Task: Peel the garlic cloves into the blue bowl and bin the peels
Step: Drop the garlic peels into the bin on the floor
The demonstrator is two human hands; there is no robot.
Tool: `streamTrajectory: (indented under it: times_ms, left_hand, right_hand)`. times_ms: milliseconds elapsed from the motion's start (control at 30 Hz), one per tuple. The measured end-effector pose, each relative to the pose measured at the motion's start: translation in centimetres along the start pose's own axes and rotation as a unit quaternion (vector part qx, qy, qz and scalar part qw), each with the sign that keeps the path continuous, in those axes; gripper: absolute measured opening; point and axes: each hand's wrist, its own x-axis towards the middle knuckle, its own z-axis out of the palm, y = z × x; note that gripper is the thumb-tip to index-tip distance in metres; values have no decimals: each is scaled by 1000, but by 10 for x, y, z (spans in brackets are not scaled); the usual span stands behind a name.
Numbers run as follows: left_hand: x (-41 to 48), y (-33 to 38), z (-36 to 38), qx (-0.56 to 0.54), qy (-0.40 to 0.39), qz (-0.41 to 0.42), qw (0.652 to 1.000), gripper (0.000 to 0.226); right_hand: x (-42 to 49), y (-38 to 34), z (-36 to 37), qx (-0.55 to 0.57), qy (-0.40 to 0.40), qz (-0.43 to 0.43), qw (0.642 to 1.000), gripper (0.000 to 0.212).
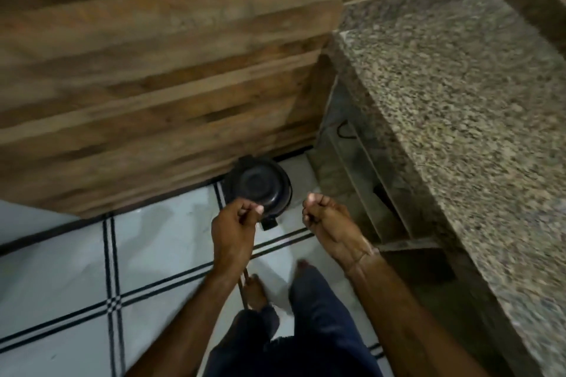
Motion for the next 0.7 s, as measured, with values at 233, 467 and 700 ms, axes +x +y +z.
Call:
streamTrajectory:
  times_ms: [233,467,700]
  left_hand:
    - [57,-18,-42,-14,39,-21,999,11]
    - [112,-41,-40,7,24,-69,997,10]
    - [166,-115,20,-17,5,-208,978,17]
  right_hand:
    - [67,1,77,-56,-28,14,998,26]
    - [124,3,116,-60,-21,55,996,23]
    - [205,54,91,-82,44,140,986,17]
